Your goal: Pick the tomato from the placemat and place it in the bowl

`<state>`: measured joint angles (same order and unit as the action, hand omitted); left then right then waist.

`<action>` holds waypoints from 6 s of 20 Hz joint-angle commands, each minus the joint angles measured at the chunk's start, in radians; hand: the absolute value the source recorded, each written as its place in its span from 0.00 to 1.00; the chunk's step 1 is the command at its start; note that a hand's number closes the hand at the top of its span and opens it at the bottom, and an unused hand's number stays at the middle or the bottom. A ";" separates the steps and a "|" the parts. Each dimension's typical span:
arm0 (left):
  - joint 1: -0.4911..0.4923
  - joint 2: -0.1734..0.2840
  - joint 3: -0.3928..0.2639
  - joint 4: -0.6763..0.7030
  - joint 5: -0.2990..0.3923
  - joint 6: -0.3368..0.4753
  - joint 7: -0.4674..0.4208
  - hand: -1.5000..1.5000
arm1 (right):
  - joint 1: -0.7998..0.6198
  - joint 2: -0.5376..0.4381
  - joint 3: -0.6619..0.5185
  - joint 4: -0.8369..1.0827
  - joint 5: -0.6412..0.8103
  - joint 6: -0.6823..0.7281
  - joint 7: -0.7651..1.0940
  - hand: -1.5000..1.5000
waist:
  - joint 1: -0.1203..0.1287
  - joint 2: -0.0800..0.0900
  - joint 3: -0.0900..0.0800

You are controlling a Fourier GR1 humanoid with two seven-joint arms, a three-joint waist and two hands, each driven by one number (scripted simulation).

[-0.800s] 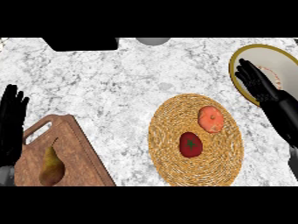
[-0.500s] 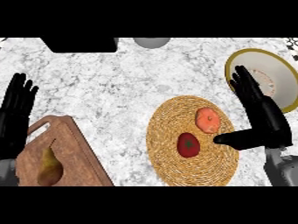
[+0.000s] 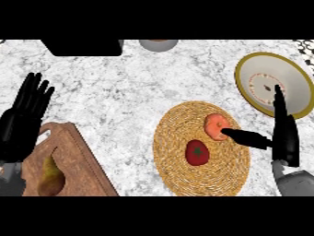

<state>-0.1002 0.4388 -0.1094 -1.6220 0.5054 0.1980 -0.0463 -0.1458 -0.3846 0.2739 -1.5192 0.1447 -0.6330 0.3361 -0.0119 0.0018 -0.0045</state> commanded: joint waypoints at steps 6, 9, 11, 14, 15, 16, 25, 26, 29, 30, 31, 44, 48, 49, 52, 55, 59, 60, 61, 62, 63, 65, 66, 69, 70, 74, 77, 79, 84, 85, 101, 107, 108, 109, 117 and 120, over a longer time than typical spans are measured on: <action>-0.038 -0.007 0.013 0.064 0.016 -0.064 -0.010 0.50 | -0.171 -0.188 0.134 -0.004 0.118 0.350 0.469 0.00 | 0.017 0.000 -0.002; -0.036 -0.001 0.000 0.048 0.024 -0.076 0.014 0.50 | -0.201 -0.226 0.201 0.025 0.019 0.583 0.574 0.00 | 0.045 0.006 -0.004; -0.045 -0.014 -0.009 0.048 0.009 -0.072 -0.007 0.50 | -0.246 -0.214 0.229 0.023 -0.074 0.724 0.654 0.00 | 0.063 0.010 -0.005; -0.032 -0.021 -0.009 0.052 0.010 -0.087 -0.025 0.50 | -0.339 -0.207 0.200 -0.001 -0.232 0.890 0.794 0.00 | 0.051 0.002 -0.001; -0.072 -0.020 0.008 0.060 0.016 -0.059 0.009 0.50 | -0.382 -0.210 0.192 0.003 -0.272 0.937 0.842 0.00 | 0.042 0.002 0.000; -0.090 -0.023 -0.010 0.064 0.003 -0.064 0.018 0.50 | -0.450 -0.170 0.182 0.032 -0.299 0.944 0.889 0.00 | 0.042 0.003 0.002; -0.040 -0.034 0.024 0.074 -0.007 -0.092 -0.006 0.50 | -0.529 -0.056 0.237 0.040 -0.330 0.815 1.060 0.00 | 0.016 -0.004 0.003; -0.050 -0.010 0.048 0.073 0.009 -0.103 0.022 0.50 | -0.540 -0.058 0.228 0.035 -0.336 0.811 1.075 0.00 | 0.015 -0.004 0.003; 0.002 -0.034 0.030 0.013 -0.014 -0.081 0.015 0.50 | -0.513 -0.038 0.256 0.020 -0.320 0.786 1.075 0.00 | 0.017 -0.006 0.004; 0.009 -0.019 0.065 0.043 0.014 -0.118 0.000 0.50 | -0.480 -0.072 0.240 0.026 -0.339 0.816 1.040 0.00 | 0.014 -0.005 0.004; -0.009 -0.037 0.051 0.045 -0.015 -0.094 -0.009 0.50 | -0.472 -0.032 0.275 0.037 -0.291 0.765 1.032 0.00 | 0.014 -0.004 0.004; -0.038 -0.067 0.085 0.097 -0.040 -0.137 -0.013 0.50 | -0.327 0.011 0.371 -0.120 -0.018 0.685 1.017 0.00 | 0.007 -0.004 0.004; -0.005 -0.062 0.091 0.029 -0.050 -0.142 0.042 0.50 | -0.272 0.004 0.317 -0.111 0.018 0.721 0.936 0.00 | 0.012 -0.004 0.004; -0.035 -0.033 0.128 0.029 -0.010 -0.159 0.075 0.50 | -0.307 0.054 0.328 0.002 0.034 0.704 0.907 0.00 | 0.018 -0.002 0.004; -0.031 -0.061 0.120 0.022 -0.032 -0.150 0.065 0.50 | -0.238 0.046 0.350 -0.064 0.046 0.730 0.921 0.00 | 0.011 -0.003 0.004; -0.024 -0.055 0.135 0.045 -0.029 -0.178 0.051 0.50 | -0.301 0.092 0.313 0.056 0.035 0.753 0.907 0.00 | 0.017 -0.001 0.004; 0.022 -0.070 0.130 0.031 -0.064 -0.181 0.030 0.50 | -0.284 0.091 0.287 0.111 0.056 0.777 0.828 0.00 | 0.020 -0.002 0.004; 0.017 -0.100 0.109 0.020 -0.067 -0.165 0.027 0.50 | -0.299 0.121 0.300 0.164 0.060 0.773 0.828 0.00 | 0.023 -0.001 0.004; -0.028 -0.098 0.104 0.008 -0.067 -0.142 0.086 0.50 | -0.249 0.140 0.331 0.103 0.088 0.744 0.849 0.00 | 0.014 -0.002 0.004; -0.059 -0.093 0.124 0.045 -0.068 -0.141 0.082 0.50 | -0.297 0.137 0.292 0.139 0.070 0.779 0.850 0.00 | 0.015 -0.001 0.004; -0.019 -0.113 0.101 -0.015 -0.081 -0.119 0.091 0.50 | -0.278 0.149 0.311 0.145 0.095 0.763 0.848 0.00 | 0.018 -0.002 0.005; -0.018 -0.094 0.127 0.017 -0.073 -0.155 0.072 0.50 | -0.234 0.091 0.323 0.118 0.094 0.812 0.784 1.00 | 0.014 -0.002 0.004; -0.035 -0.099 0.136 0.063 -0.069 -0.178 0.040 0.50 | -0.303 0.123 0.331 0.170 0.101 0.840 0.761 1.00 | 0.018 0.000 0.004; 0.017 -0.120 0.106 0.023 -0.103 -0.172 0.020 0.50 | -0.336 0.114 0.341 0.164 0.107 0.883 0.767 1.00 | 0.023 -0.001 0.004; -0.084 -0.090 0.154 0.093 -0.061 -0.187 0.067 0.50 | -0.324 0.082 0.327 0.174 0.096 0.903 0.717 1.00 | 0.014 0.001 0.004; -0.016 -0.116 0.134 0.034 -0.084 -0.178 0.058 0.50 | -0.356 0.156 0.363 0.211 0.173 0.879 0.755 1.00 | 0.022 -0.002 0.004; 0.008 -0.100 0.156 0.047 -0.078 -0.212 0.033 0.50 | -0.280 0.007 0.369 0.160 0.185 0.923 0.512 1.00 | 0.016 -0.002 0.005; -0.013 -0.113 0.152 0.055 -0.091 -0.180 0.033 0.50 | -0.253 -0.111 0.432 0.035 0.190 0.988 0.309 1.00 | 0.000 -0.004 0.006; -0.021 -0.108 0.161 0.058 -0.083 -0.179 0.045 0.50 | -0.207 -0.346 0.509 -0.120 0.321 0.935 -0.112 1.00 | -0.021 -0.007 0.009; 0.007 -0.098 0.171 0.037 -0.075 -0.190 0.044 0.50 | -0.184 -0.385 0.502 -0.113 0.345 0.896 -0.185 1.00 | -0.003 -0.006 0.009; 0.009 -0.140 0.156 0.021 -0.123 -0.167 0.049 0.50 | 0.082 -0.713 -0.113 -0.318 0.153 0.609 -0.315 1.00 | -0.016 -0.008 0.004; 0.011 -0.134 0.173 -0.016 -0.090 -0.205 0.091 0.50 | 0.041 -0.653 -0.255 -0.163 0.098 0.652 -0.354 1.00 | 0.011 -0.003 0.005; -0.076 -0.122 0.190 0.080 -0.093 -0.218 0.086 0.50 | -0.007 -0.633 -0.249 -0.162 0.100 0.668 -0.308 1.00 | 0.009 0.000 0.004; -0.073 -0.122 0.191 0.039 -0.091 -0.206 0.110 0.50 | -0.043 -0.643 -0.270 -0.203 0.077 0.713 -0.250 1.00 | 0.012 -0.002 0.004; -0.081 -0.138 0.174 0.026 -0.106 -0.211 0.135 0.50 | -0.353 -0.469 -0.239 0.312 0.180 0.669 -0.417 1.00 | 0.045 0.005 0.005; -0.066 -0.162 0.158 0.043 -0.137 -0.220 0.076 0.50 | -0.502 -0.449 -0.241 0.510 0.200 0.709 -0.486 1.00 | 0.058 0.009 0.005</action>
<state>-0.1729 0.2847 0.0566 -1.5679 0.3781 -0.0135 0.0383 -0.4946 -0.8804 0.0289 -1.2240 0.3126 0.0599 -0.0887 0.0293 0.0074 0.0004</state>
